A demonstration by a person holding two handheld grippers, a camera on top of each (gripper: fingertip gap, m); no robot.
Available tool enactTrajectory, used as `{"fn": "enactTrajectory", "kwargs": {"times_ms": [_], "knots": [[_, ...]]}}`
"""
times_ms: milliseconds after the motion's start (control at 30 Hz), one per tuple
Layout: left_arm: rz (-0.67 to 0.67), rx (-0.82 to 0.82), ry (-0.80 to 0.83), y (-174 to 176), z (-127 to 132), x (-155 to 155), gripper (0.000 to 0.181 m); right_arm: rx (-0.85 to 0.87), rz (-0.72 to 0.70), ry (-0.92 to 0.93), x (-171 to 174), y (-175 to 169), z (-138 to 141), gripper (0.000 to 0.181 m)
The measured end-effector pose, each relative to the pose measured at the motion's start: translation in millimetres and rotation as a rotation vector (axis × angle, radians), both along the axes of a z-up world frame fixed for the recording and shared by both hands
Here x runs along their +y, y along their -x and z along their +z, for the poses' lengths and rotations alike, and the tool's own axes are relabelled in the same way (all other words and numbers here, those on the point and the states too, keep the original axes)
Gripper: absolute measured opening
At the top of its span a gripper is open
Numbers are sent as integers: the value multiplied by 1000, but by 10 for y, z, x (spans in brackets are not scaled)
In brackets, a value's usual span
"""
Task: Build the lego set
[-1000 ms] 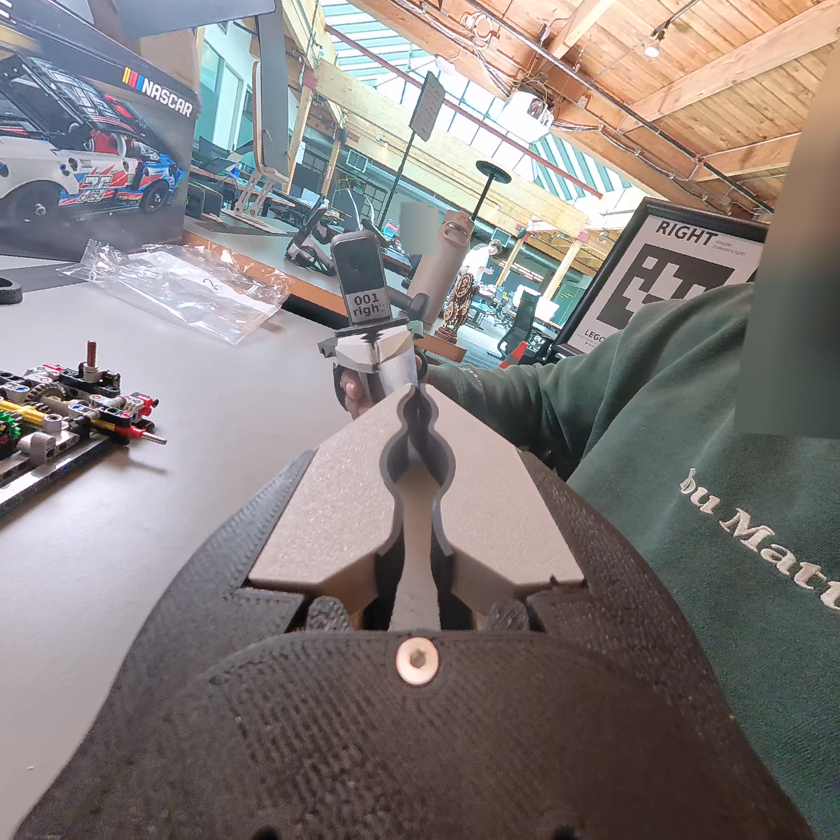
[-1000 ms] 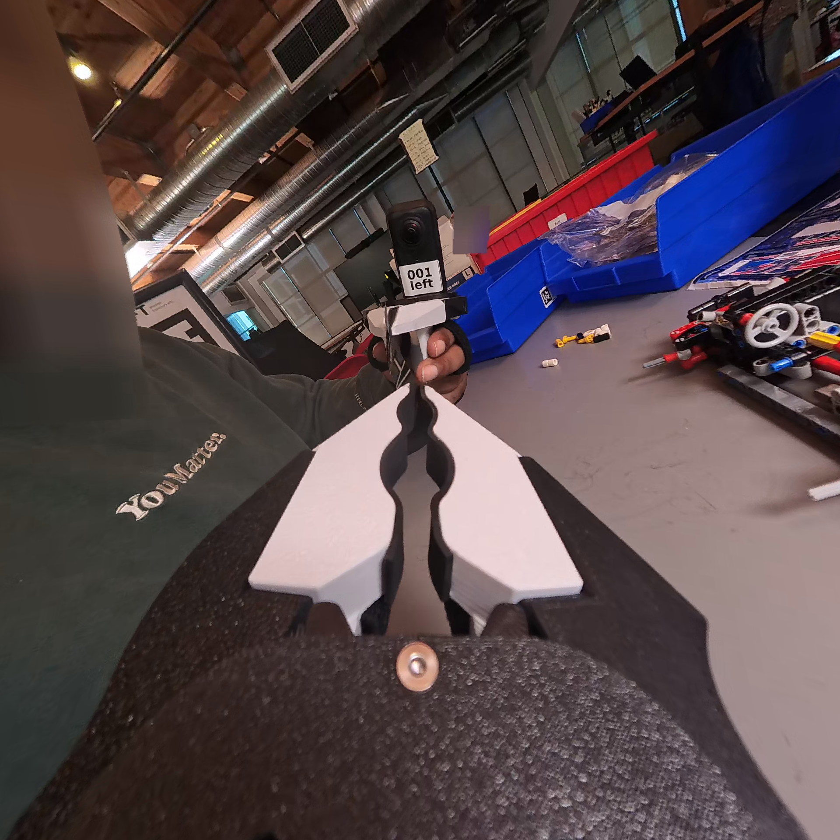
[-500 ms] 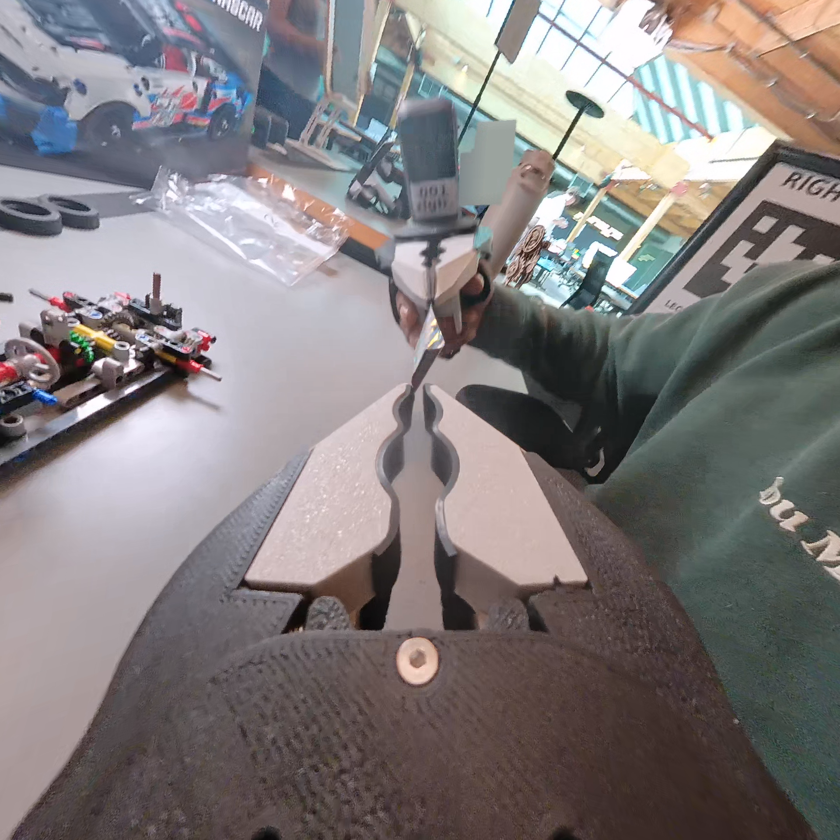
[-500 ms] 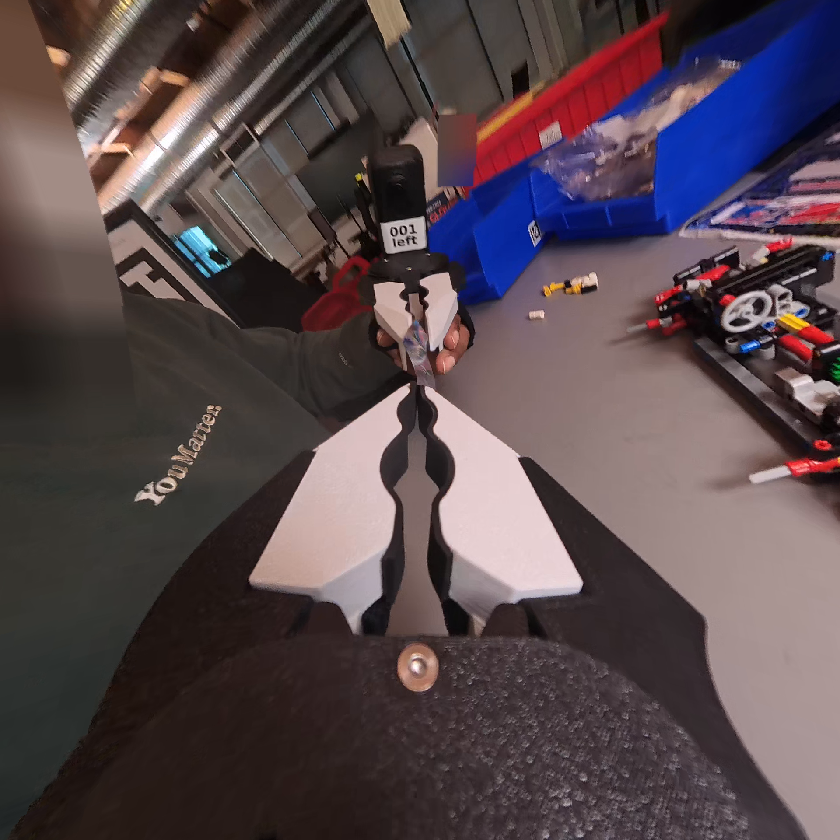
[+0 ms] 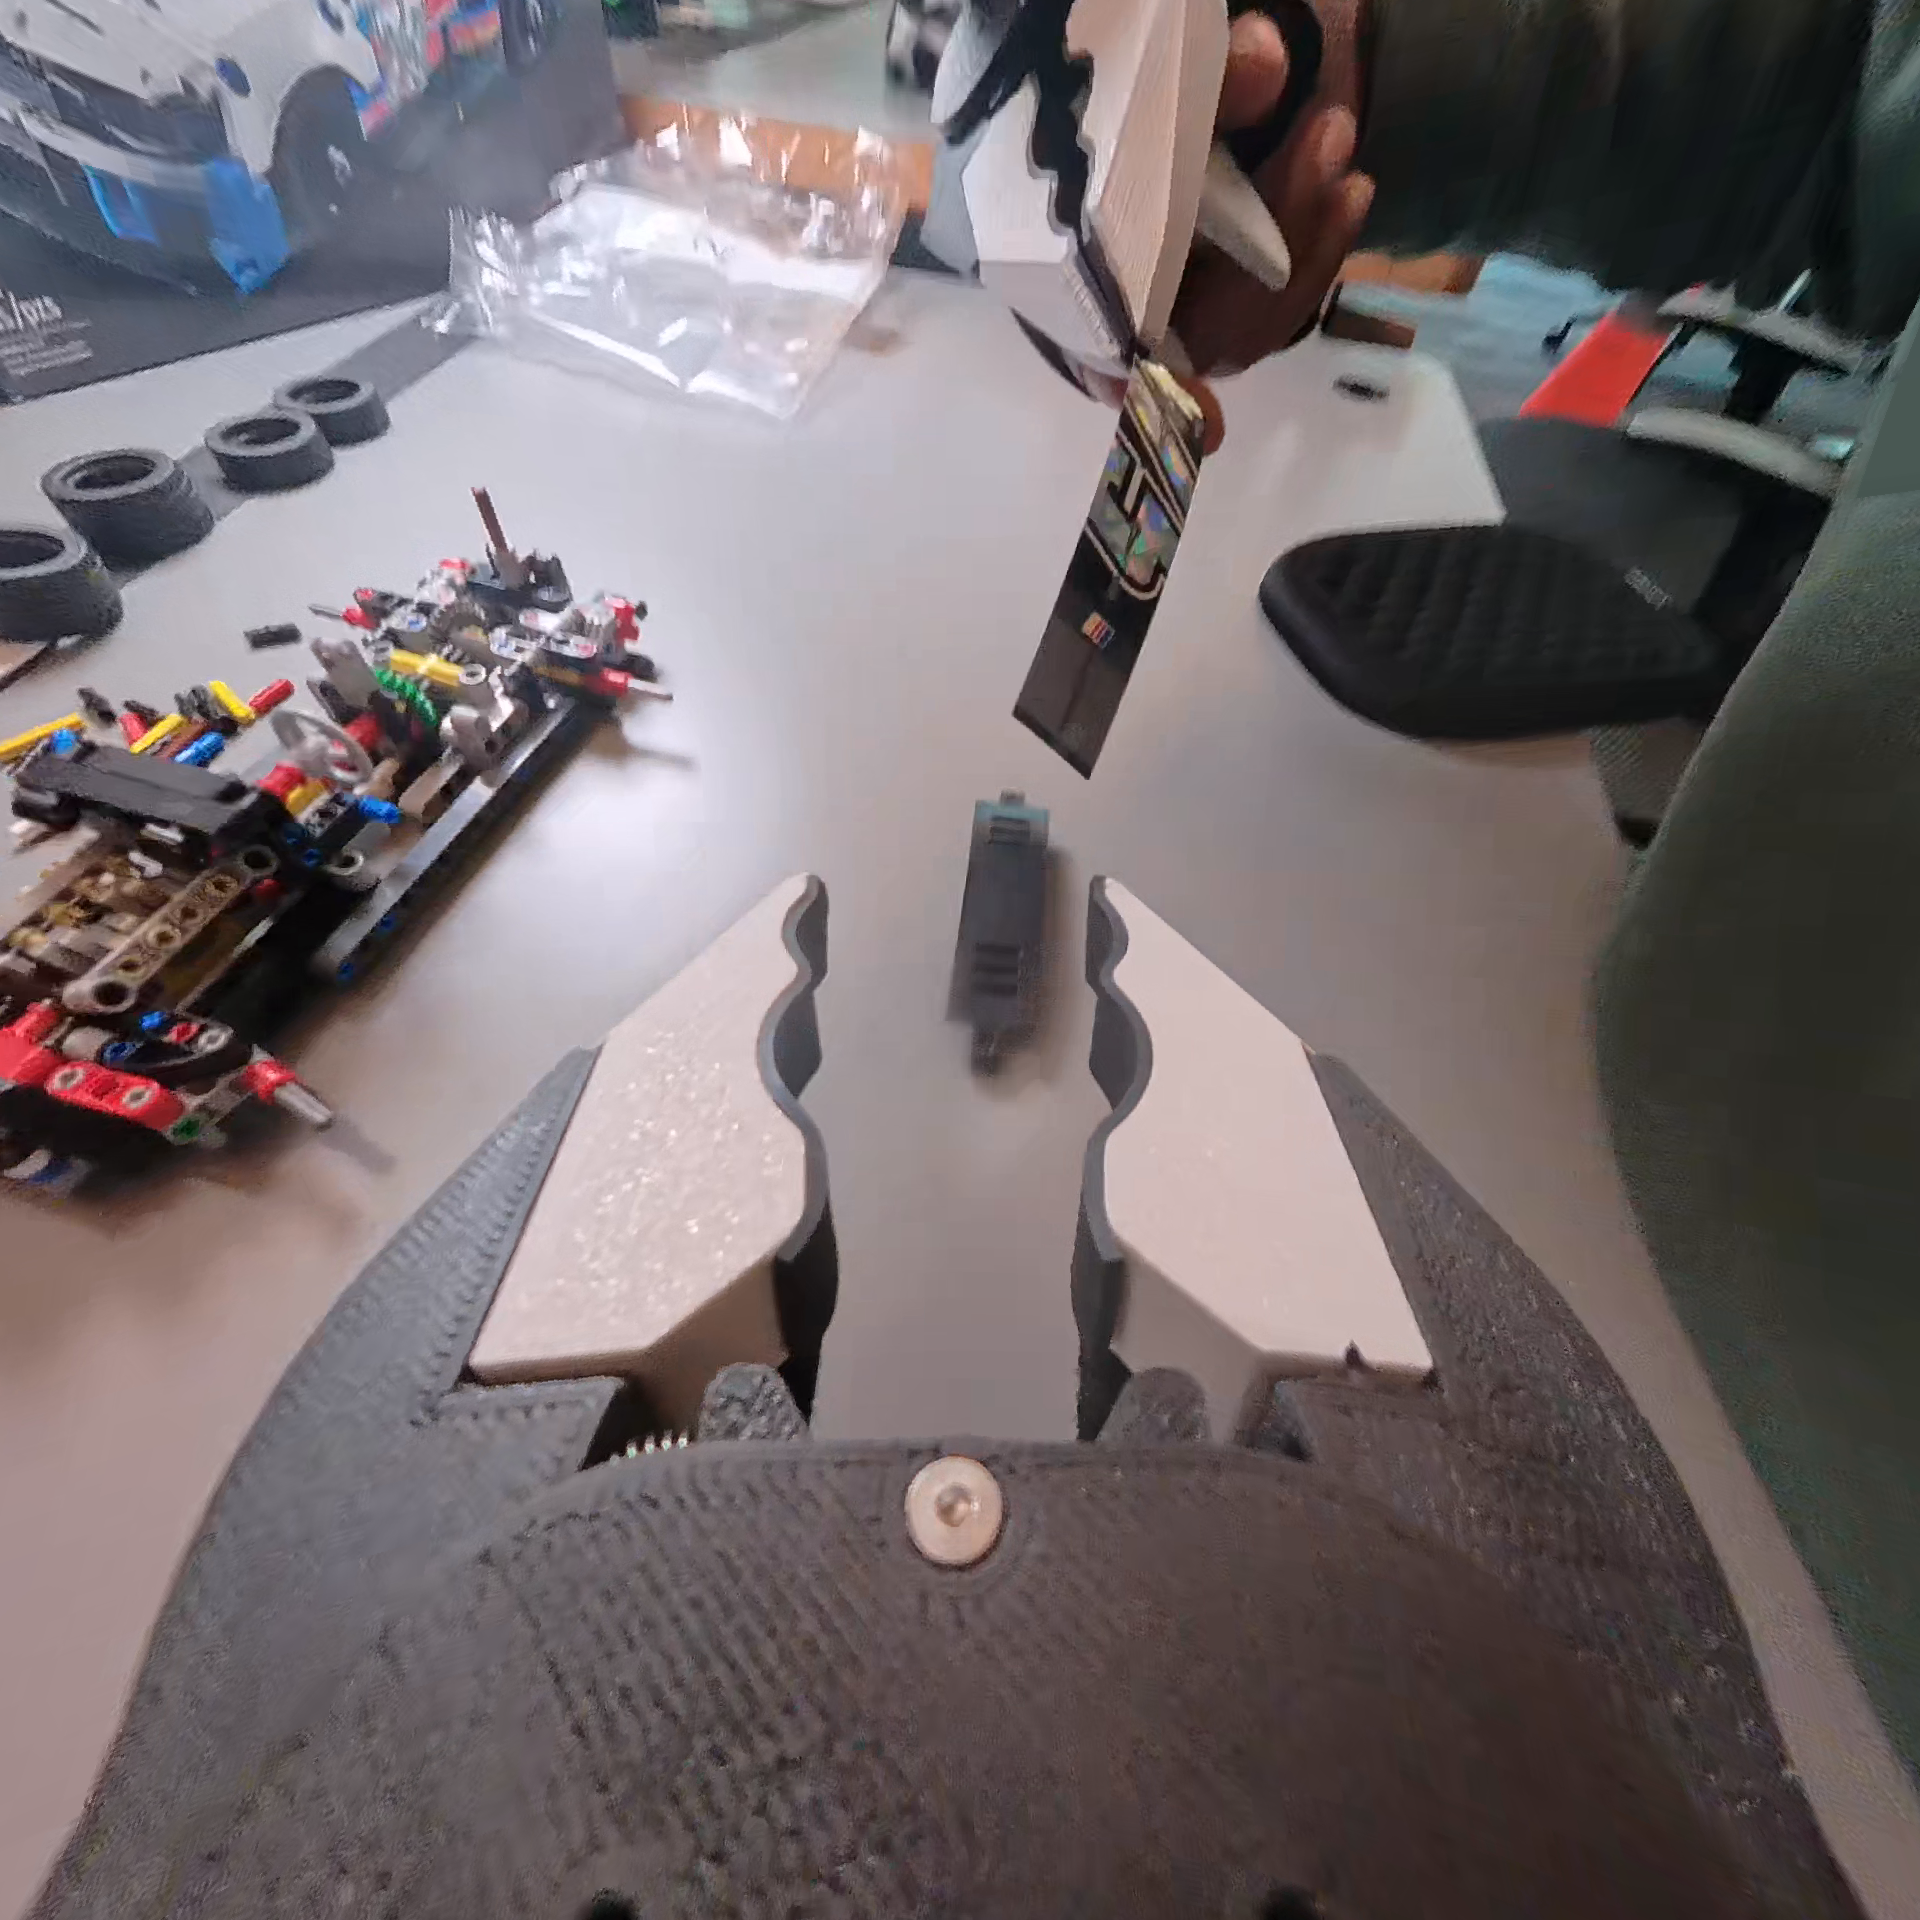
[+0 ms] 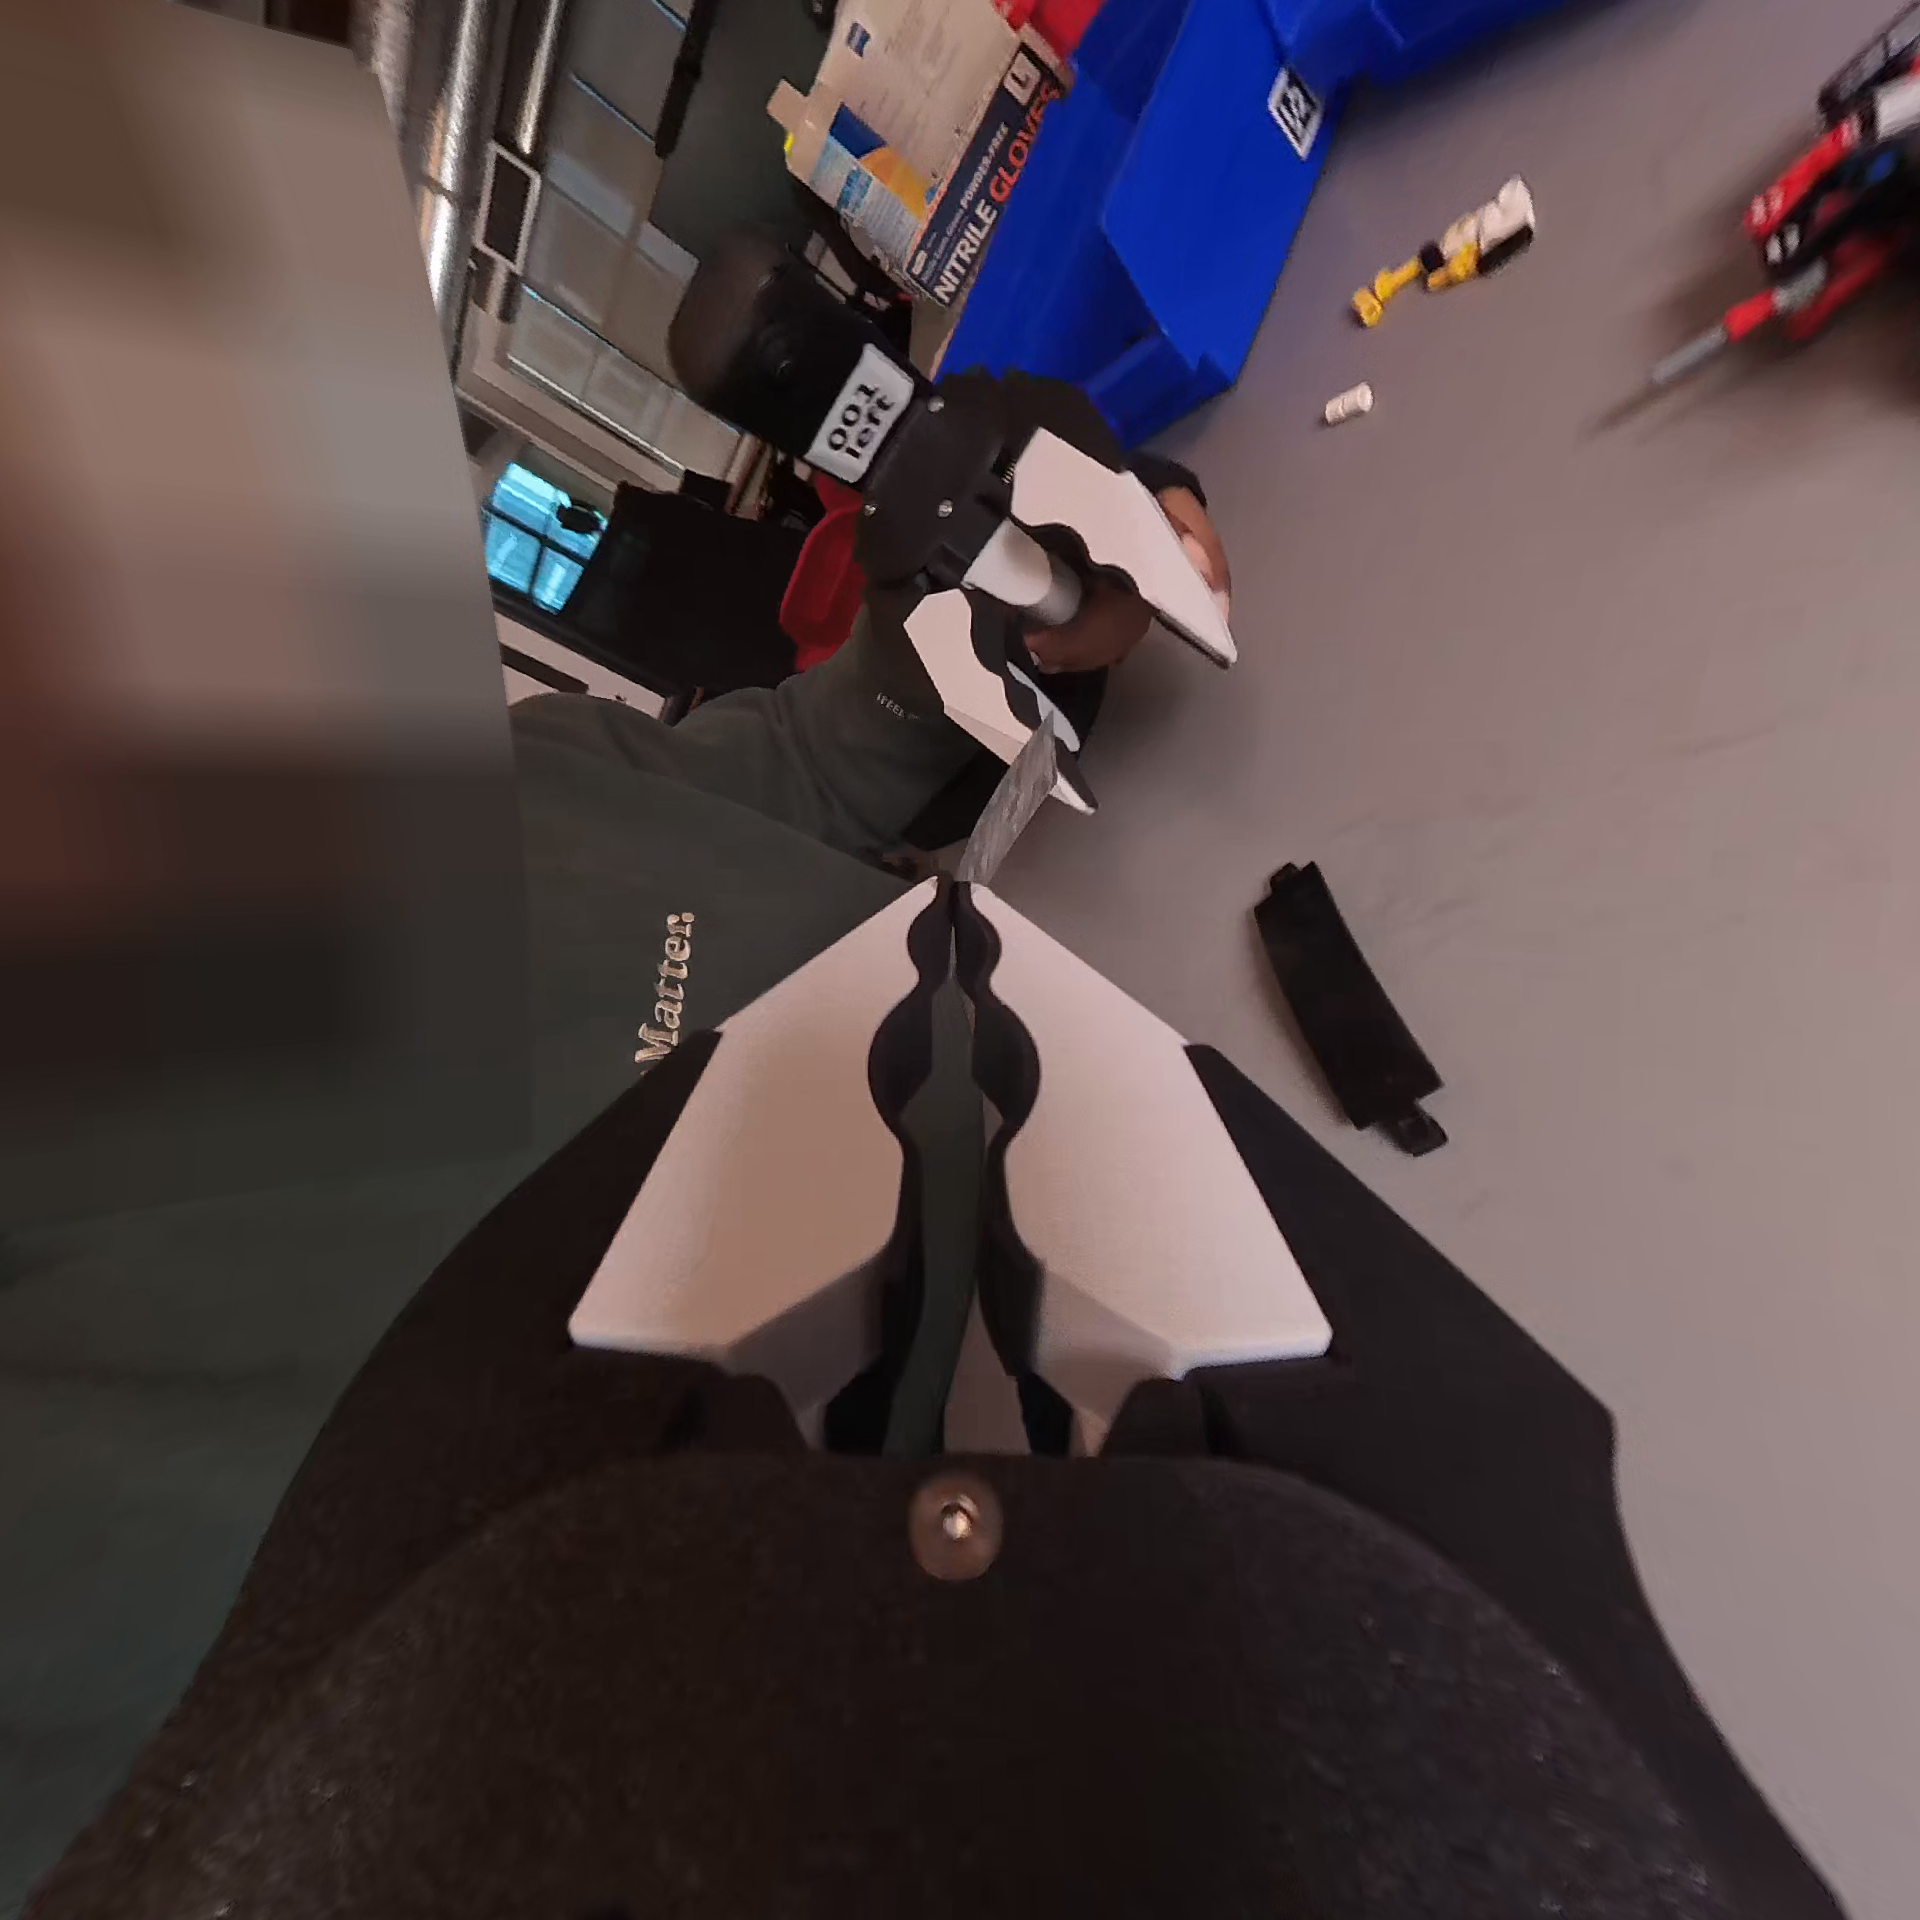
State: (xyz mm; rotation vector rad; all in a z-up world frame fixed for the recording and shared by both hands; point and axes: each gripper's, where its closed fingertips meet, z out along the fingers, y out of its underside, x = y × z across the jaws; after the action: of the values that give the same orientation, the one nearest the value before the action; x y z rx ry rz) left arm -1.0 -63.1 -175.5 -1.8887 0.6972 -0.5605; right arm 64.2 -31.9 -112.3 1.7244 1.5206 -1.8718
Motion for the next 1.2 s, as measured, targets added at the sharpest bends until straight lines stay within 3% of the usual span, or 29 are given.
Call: {"fn": "enactTrajectory", "kwargs": {"times_ms": [167,333,533,1200], "knots": [[-44,141,64,-32,-371,-34,43,-123,-14,133,-1,4,-460,0],[-82,225,83,-102,-569,-55,40,-193,-11,192,-18,26,-681,0],[-105,234,56,-176,-583,-55,42,-212,-6,253,-75,90,-683,0],[-77,286,-69,-152,-455,0,20,-184,-44,334,-25,141,-609,0]]}}
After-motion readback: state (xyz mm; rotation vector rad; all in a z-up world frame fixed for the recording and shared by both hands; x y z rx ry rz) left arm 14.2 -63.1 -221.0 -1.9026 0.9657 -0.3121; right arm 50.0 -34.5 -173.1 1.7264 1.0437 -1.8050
